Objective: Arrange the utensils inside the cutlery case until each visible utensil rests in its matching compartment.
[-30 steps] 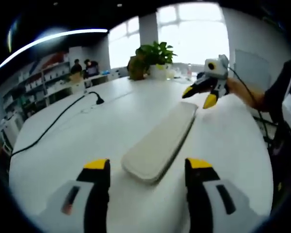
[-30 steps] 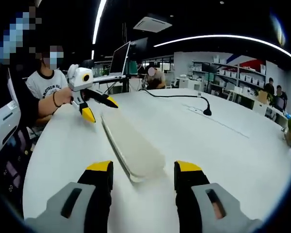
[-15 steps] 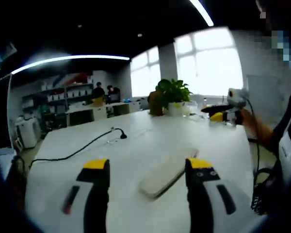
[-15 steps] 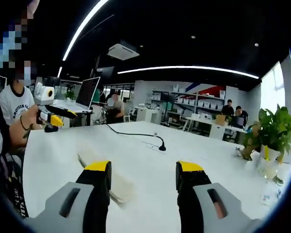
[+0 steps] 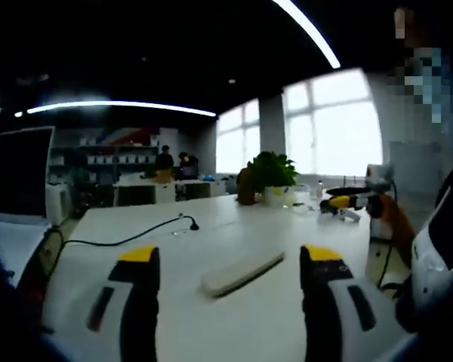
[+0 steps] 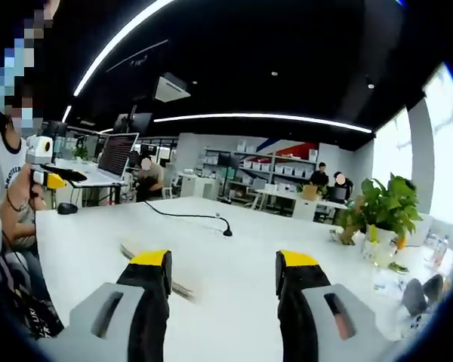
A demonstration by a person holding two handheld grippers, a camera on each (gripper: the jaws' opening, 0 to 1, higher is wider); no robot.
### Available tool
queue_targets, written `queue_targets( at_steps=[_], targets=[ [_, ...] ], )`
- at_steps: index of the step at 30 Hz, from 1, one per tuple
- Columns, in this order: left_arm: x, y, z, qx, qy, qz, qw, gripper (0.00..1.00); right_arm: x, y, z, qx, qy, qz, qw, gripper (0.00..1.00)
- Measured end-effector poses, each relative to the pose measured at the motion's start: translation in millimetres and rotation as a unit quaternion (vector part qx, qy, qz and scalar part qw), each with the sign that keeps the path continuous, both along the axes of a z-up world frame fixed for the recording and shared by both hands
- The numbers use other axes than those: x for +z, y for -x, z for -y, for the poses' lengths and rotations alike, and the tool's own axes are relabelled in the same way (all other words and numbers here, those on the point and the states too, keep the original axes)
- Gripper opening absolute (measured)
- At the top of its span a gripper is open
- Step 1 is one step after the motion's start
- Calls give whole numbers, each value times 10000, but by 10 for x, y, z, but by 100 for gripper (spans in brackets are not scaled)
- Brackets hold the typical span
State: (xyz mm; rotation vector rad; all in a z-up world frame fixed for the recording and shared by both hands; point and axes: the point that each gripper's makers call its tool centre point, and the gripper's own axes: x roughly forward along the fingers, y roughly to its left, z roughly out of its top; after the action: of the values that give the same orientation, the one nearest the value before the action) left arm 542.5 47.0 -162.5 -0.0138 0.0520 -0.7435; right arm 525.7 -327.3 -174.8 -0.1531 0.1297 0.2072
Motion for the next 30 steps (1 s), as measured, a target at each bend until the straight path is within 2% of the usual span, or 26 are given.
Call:
queue_targets(
  at_steps=[1,2,3,5,7,9,12,14,16,18,20,26,27,28,29,30],
  targets=[
    [30,1,-32,110,292,-37,9995,84,13,14,75,-197,-48,86,9998,54],
    [44,12,-69,149,460,-45,9988,86,47,42,159,-387,-7,252,9989,55],
    [49,24,-108,172,590,-54,9981,87,42,79,224,-548,20,293,9981,58],
    [37,13,-218,359,653,-44,9972,95,-26,149,247,-555,-8,178,9983,60],
    [30,14,-329,600,468,156,9970,99,-51,204,208,-461,-184,220,9985,61],
    [-6,55,-346,631,246,172,9976,99,-87,245,187,-382,-267,216,9987,62],
    [28,117,-352,636,138,263,9975,100,-112,299,178,-341,-347,260,9985,63],
    [86,140,-393,758,242,356,9962,100,-110,349,191,-307,-358,294,9985,66],
    [102,172,-414,762,236,299,9964,100,-48,381,201,-275,-278,369,9986,70],
    [149,214,-443,813,191,414,9956,100,31,419,231,-286,-264,443,9983,75],
    [188,250,-461,885,150,491,9948,100,181,447,273,-407,-407,805,9951,76],
    [196,352,-485,960,-58,661,9932,100,105,504,240,-267,-312,633,9971,90],
    [188,364,-485,959,-89,680,9930,100,81,510,234,-259,-251,611,9975,97],
    [204,369,-476,936,-127,802,9923,100,-29,537,290,-352,50,323,9988,99],
    [217,377,-448,892,-241,924,9914,100,-74,537,297,-413,102,241,9988,100],
    [207,388,-412,863,-289,909,9917,100,-75,526,307,-460,106,292,9985,100]
  ],
)
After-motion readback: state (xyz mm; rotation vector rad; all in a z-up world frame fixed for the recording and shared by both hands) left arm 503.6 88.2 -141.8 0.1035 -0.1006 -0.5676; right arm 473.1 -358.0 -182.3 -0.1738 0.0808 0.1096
